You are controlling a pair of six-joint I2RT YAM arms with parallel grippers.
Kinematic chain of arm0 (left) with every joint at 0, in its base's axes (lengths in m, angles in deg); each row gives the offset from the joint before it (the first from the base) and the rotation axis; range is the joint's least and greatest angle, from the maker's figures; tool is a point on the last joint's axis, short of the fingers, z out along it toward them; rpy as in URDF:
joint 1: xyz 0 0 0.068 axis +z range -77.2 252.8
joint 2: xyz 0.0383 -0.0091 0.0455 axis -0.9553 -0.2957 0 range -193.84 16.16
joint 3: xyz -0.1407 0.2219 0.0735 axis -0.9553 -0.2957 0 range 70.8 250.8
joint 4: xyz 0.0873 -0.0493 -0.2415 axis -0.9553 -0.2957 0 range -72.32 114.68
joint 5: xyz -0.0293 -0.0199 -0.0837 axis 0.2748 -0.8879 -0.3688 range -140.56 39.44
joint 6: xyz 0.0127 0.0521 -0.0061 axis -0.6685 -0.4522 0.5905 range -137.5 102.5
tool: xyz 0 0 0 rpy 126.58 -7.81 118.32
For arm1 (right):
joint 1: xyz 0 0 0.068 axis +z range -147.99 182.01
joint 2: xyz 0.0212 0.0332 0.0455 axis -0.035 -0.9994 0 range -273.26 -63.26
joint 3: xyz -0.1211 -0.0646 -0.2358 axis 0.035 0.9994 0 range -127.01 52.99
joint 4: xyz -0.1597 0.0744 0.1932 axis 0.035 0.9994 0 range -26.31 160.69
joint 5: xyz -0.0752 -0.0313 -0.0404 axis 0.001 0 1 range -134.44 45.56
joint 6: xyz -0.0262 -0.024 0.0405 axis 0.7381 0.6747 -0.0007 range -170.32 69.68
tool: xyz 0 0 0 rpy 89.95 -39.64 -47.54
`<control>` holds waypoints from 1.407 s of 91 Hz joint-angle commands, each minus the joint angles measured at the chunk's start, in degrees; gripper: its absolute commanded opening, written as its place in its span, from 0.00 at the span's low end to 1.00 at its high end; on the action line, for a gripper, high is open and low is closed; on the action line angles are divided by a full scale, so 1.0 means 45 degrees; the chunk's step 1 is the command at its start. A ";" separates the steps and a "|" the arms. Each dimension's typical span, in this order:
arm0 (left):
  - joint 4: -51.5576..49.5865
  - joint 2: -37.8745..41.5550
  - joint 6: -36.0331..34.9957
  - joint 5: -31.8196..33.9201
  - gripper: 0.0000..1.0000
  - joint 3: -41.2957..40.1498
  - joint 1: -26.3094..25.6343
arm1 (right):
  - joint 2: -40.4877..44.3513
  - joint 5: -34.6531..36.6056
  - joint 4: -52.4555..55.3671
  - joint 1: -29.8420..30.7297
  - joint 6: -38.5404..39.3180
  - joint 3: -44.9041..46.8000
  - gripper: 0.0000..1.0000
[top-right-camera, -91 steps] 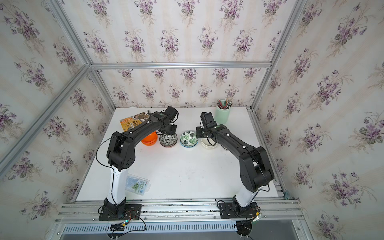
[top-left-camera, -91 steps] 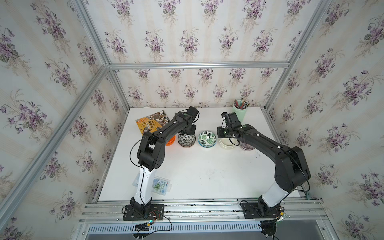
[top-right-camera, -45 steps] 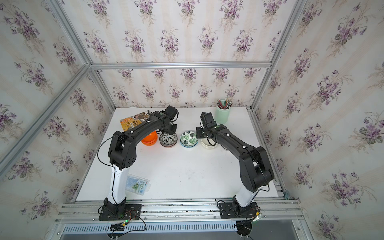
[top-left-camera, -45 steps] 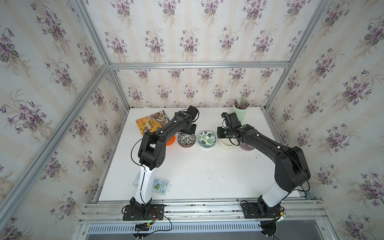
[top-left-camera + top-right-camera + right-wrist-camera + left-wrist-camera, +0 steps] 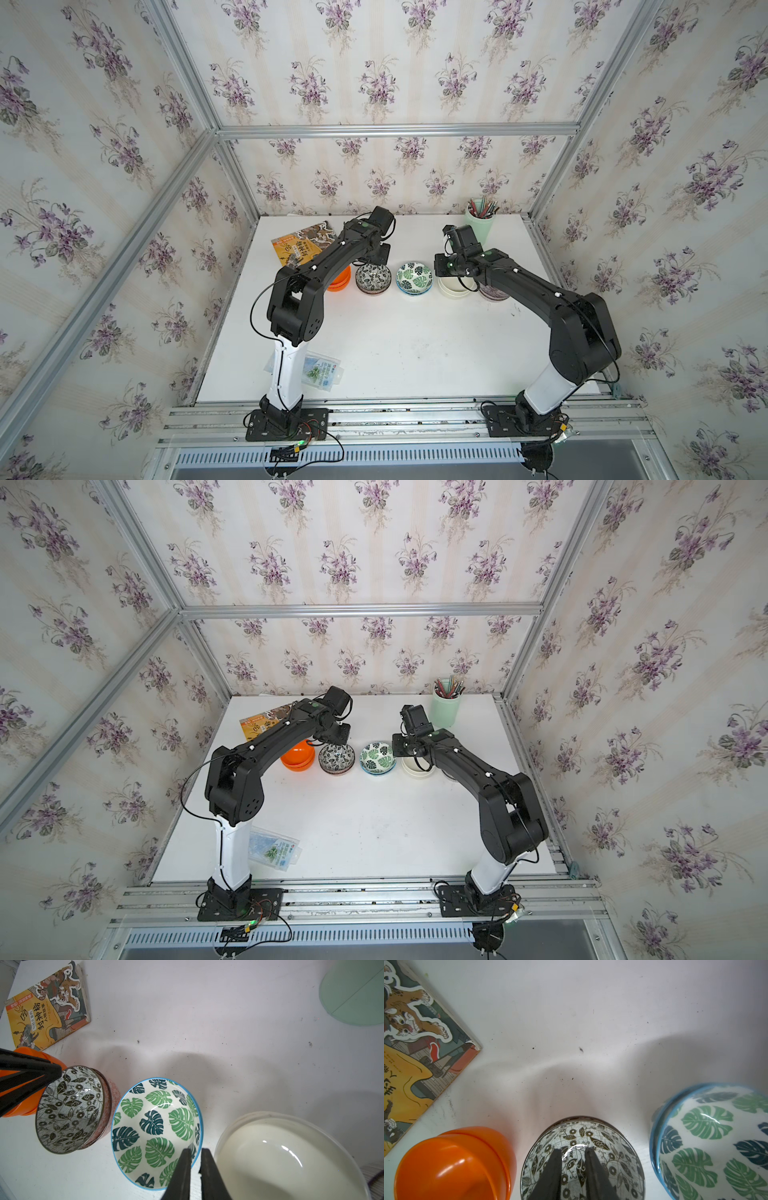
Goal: Stack the bowls
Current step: Adjust the bowl at the center of the board.
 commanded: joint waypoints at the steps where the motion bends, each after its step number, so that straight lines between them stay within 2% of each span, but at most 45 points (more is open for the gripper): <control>1: -0.0378 0.0431 -0.0133 0.0418 0.25 -0.0598 0.0040 | -0.0036 -0.0022 -0.0159 0.0030 -0.0022 -0.0081 0.16; 18: -0.0054 0.1365 0.0055 0.0726 0.24 -0.2456 0.0064 | -0.0015 -0.0054 -0.0186 0.0108 -0.0003 -0.0125 0.16; 31: 0.0089 0.1812 0.0090 0.1078 0.23 -0.3175 0.0099 | -0.0102 -0.0093 -0.0239 0.0164 -0.0017 -0.0091 0.16; 82: 0.0534 0.1466 0.0056 0.0760 0.22 -0.3319 0.0514 | -0.0173 -0.0013 -0.0203 0.0268 -0.0019 -0.0144 0.16; 105: 0.0504 0.2152 0.0024 0.1043 0.22 -0.3248 0.0548 | -0.0237 -0.0016 -0.0219 0.0263 -0.0040 -0.0144 0.16; 128: 0.0222 0.1842 -0.0158 0.1126 0.22 -0.2590 0.1237 | -0.0236 -0.0020 -0.0207 0.0356 -0.0041 -0.0203 0.16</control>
